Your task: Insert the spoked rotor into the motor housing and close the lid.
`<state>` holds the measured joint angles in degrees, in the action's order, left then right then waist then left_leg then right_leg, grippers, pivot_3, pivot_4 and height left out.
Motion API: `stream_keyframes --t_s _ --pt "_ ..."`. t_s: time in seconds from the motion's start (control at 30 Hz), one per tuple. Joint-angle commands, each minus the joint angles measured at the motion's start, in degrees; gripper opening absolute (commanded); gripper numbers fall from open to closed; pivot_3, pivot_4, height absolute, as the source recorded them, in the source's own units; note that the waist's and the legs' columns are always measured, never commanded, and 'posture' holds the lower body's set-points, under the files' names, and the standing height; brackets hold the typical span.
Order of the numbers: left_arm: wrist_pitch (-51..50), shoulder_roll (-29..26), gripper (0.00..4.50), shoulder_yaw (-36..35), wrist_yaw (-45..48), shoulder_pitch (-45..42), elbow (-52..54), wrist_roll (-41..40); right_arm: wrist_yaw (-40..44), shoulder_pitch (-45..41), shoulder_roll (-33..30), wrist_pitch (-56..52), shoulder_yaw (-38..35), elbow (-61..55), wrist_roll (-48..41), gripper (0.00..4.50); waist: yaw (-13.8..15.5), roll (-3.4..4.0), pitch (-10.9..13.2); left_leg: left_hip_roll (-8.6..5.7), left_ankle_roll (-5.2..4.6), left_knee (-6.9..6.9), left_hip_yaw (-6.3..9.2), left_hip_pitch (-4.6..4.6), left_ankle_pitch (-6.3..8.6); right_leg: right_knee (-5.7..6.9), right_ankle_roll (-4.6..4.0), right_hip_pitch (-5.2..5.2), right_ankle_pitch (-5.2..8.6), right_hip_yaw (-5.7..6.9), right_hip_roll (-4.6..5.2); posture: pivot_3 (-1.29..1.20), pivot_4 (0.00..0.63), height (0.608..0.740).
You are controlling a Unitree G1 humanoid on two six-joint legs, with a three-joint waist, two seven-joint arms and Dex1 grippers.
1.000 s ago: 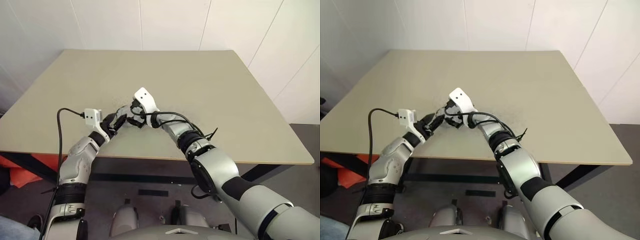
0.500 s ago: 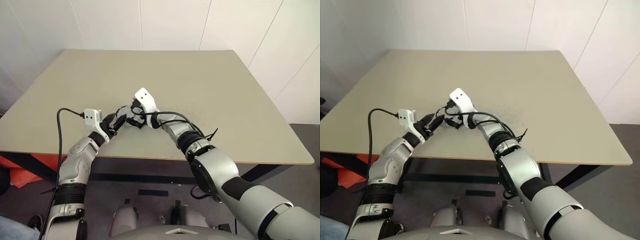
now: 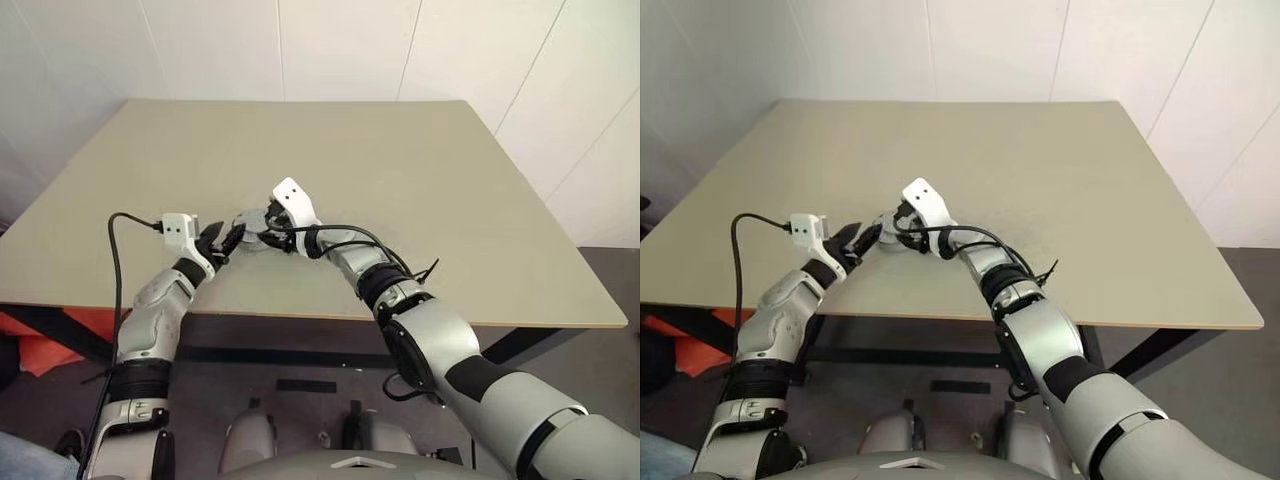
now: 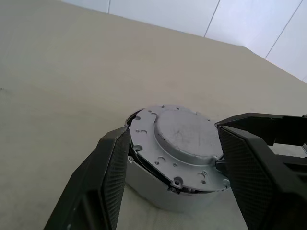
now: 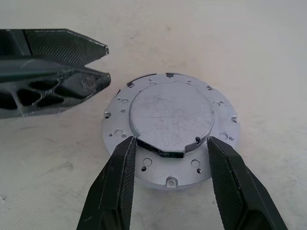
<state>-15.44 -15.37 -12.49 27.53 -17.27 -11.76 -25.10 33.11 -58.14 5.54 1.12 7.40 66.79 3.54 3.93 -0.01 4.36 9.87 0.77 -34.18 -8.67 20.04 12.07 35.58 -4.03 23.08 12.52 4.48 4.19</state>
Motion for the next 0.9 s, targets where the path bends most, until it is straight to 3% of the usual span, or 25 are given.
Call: stream_keyframes --t_s 0.03,0.5,0.9 --pt "2.4 -1.3 3.06 -1.8 0.1 -2.0 -1.5 0.4 0.4 0.4 -1.7 0.2 -1.2 -4.1 -0.8 2.59 0.1 0.0 0.0 0.0 0.0 0.0 0.0 0.01 0.0 0.0 0.0 0.0 0.0 0.0 0.0 0.0 0.0 0.74" --pt "4.6 -0.5 3.06 -1.8 0.1 -2.9 -4.4 1.3 0.3 1.9 -3.4 0.5 0.0 -8.2 0.4 2.59 0.1 0.0 0.0 0.01 0.0 -0.01 0.0 0.02 0.0 0.01 0.0 0.0 0.0 0.01 0.0 0.0 0.0 0.74" --pt "2.1 -1.9 3.06 -0.8 -4.9 -6.3 -14.1 6.0 5.6 9.4 -13.1 -7.9 0.0 -30.6 -1.3 2.59 0.1 -0.03 0.0 -0.03 -0.01 -0.02 0.01 0.03 -0.01 -0.04 0.01 -0.01 0.0 0.0 0.0 0.0 0.0 0.74"
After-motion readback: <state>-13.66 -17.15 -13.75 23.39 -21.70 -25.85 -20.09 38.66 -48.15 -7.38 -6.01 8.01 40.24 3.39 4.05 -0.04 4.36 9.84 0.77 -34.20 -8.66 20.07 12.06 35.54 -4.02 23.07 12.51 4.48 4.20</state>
